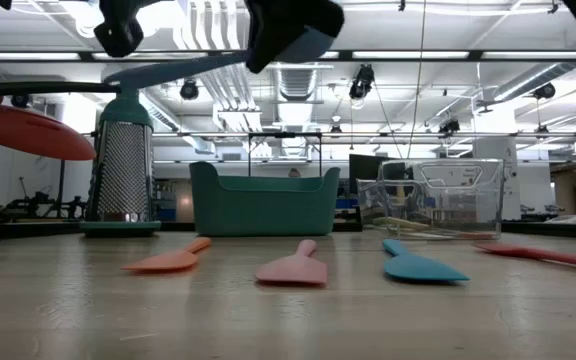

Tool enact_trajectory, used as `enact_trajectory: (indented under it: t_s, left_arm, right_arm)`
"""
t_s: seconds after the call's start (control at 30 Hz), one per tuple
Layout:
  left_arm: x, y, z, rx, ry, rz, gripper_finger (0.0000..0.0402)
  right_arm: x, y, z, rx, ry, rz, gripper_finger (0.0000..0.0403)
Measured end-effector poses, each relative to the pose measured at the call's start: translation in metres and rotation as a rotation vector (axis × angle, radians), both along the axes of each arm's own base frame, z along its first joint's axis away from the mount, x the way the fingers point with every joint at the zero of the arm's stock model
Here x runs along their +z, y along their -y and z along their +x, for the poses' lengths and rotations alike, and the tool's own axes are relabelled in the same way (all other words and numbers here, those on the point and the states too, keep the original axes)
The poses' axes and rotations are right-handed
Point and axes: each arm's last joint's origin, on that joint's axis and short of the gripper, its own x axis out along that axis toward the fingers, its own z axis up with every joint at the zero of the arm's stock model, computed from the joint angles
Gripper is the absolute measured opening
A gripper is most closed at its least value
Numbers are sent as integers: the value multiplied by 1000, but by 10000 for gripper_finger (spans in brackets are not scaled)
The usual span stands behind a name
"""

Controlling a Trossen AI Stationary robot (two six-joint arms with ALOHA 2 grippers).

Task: Pick & Place Kitchen Items
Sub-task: Put the blue serving spoon into the bottom transparent bin

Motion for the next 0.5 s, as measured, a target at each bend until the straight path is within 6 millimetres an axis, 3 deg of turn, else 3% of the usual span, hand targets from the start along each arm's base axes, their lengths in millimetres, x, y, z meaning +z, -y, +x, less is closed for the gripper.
enact_trajectory:
  t_s: [0.2, 0.33, 0.5]
  left_arm:
    - [-13, 1, 12, -4, -94, -12, 206]
    - [-26, 6, 29, -95, -193, -58, 206]
    - [-42, 13, 51, -167, -279, -97, 206]
  right_arm:
    - [1, -34, -7, 61, 3, -128, 37]
    - [3, -54, -9, 85, 55, -168, 37]
    - [4, -67, -10, 133, 64, -183, 37]
